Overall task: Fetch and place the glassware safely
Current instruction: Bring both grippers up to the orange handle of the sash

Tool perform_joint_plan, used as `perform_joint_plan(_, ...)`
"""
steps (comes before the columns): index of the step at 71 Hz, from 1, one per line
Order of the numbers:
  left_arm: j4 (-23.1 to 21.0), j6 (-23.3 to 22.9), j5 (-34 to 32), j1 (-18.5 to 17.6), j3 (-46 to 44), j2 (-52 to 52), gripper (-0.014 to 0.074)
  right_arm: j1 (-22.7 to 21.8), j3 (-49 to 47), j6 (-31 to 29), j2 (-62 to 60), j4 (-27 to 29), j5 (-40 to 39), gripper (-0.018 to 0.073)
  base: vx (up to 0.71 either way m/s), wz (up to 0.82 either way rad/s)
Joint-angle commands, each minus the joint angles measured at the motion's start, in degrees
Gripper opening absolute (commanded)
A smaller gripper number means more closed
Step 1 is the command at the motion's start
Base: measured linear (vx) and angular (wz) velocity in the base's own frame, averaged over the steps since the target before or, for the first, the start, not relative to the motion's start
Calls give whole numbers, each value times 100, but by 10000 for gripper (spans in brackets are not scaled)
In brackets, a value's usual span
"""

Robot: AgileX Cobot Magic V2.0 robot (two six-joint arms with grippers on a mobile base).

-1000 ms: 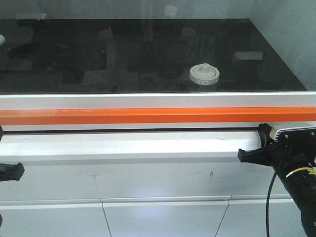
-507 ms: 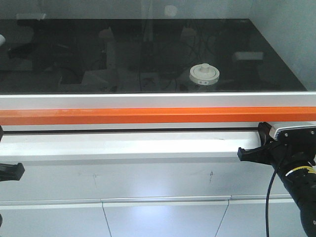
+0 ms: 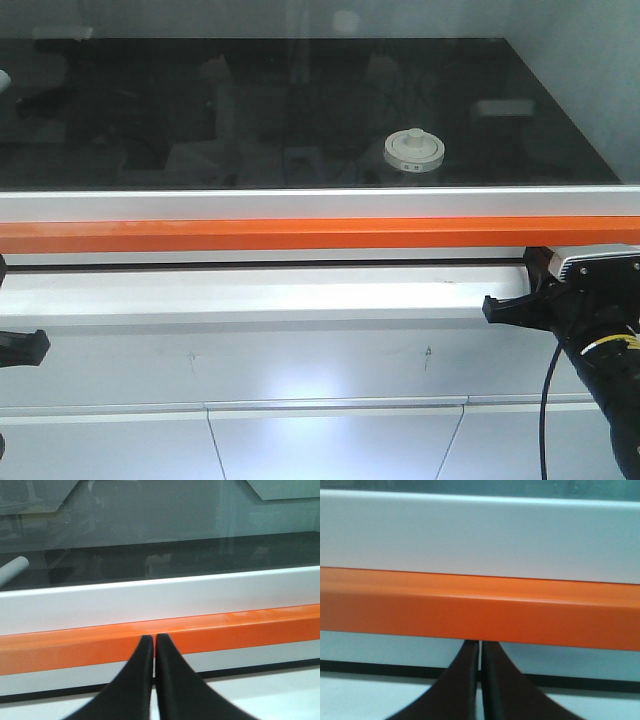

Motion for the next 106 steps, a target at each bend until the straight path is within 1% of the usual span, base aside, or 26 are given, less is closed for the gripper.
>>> perform_joint_plan(1,-76,-38,-486,3,-140,-50,-7,5,-131,-115,-222,-24,-1183,-4,0,0)
perform_joint_plan(19,-76,-38,-486,3,-140,-50,-7,5,-444,-145,-222,-24,-1155,-4,0,0)
perform_joint_plan(44,-76,-39,-464,3,-140,-50,-7,5,-445,-169,-222,-32,-1183,-4,0,0)
perform_joint_plan(53,-76,-39,-275,3,-140,-50,-7,5,-445,-169,-222,-32,-1183,-4,0,0)
perform_joint_plan(63,-82,-39,144,3,-140,-33,-7,5,-445,-169,-222,-32,-1183,-4,0,0)
perform_joint_plan(72,-77,-14,74,3,-140,257,-7,5,-445,-169,-222,-32,-1183,-4,0,0)
perform_joint_plan(79,-77,-16,-241,3,-140,663,-7,5,-445,-169,-222,-32,-1183,-4,0,0)
perform_joint_plan(87,-77,-10,-842,3,-140,1250,-7,5,-445,-169,-222,-32,-1183,-4,0,0)
perform_joint_plan(101,-102,75,-2367,3,-206,2341,-7,5,-445,-169,-222,-32,-1183,-4,0,0)
perform_joint_plan(106,-244,83,-2645,3,-282,2683,-7,5,-445,-169,-222,-32,-1183,-4,0,0)
